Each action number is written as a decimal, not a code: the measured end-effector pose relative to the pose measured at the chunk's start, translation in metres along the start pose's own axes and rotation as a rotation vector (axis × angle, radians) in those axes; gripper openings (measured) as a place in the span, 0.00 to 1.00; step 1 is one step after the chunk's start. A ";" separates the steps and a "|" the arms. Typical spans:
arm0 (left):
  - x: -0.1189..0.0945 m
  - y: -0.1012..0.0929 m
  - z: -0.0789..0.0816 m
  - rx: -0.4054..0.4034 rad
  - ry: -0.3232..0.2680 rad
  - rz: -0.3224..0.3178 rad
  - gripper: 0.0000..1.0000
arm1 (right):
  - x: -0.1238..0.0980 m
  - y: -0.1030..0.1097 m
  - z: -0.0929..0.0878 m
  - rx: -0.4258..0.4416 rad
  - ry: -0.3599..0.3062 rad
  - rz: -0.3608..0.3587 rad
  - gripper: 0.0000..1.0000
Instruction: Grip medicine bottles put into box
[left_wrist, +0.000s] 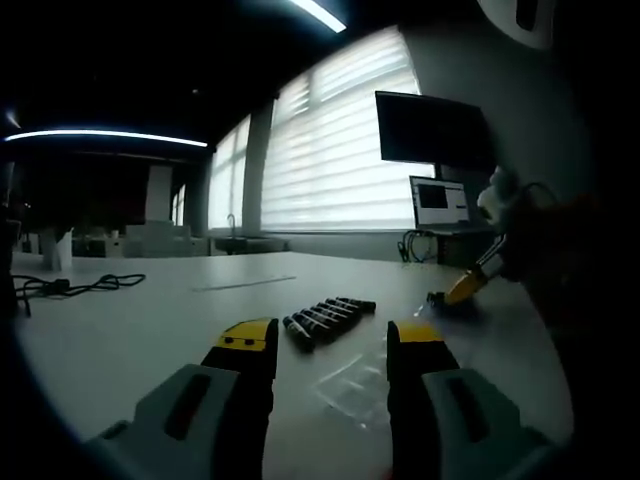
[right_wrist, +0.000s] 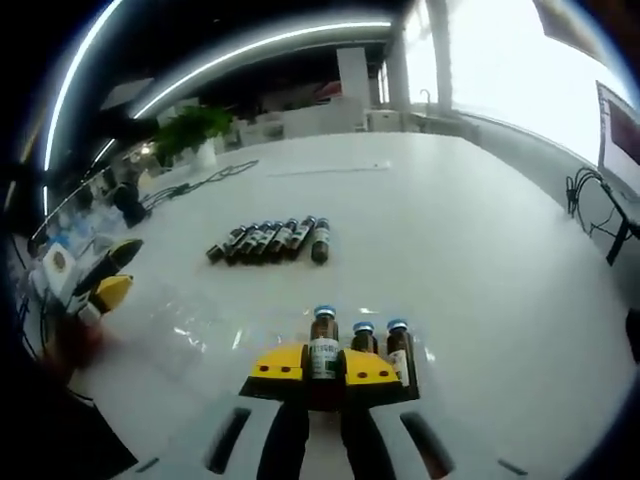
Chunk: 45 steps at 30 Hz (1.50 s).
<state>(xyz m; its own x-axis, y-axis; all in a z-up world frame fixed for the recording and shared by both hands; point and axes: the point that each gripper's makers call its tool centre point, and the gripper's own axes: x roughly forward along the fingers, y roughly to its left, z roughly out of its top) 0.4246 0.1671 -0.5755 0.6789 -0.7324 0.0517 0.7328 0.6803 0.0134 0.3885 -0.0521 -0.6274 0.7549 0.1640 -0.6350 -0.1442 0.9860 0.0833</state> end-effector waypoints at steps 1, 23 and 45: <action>0.000 0.000 0.000 0.000 0.000 0.000 0.36 | 0.000 0.000 -0.001 -0.001 0.005 -0.001 0.08; 0.000 0.000 0.001 -0.002 0.000 -0.001 0.36 | -0.002 0.000 0.016 -0.046 -0.079 -0.006 0.03; 0.001 -0.001 -0.002 0.003 0.012 -0.003 0.36 | 0.008 -0.004 0.012 -0.151 -0.135 -0.026 0.00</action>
<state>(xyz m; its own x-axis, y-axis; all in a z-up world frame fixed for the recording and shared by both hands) 0.4245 0.1654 -0.5770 0.6776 -0.7344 0.0402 0.7344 0.6785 0.0169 0.4027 -0.0541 -0.6230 0.8372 0.1506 -0.5257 -0.2097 0.9762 -0.0544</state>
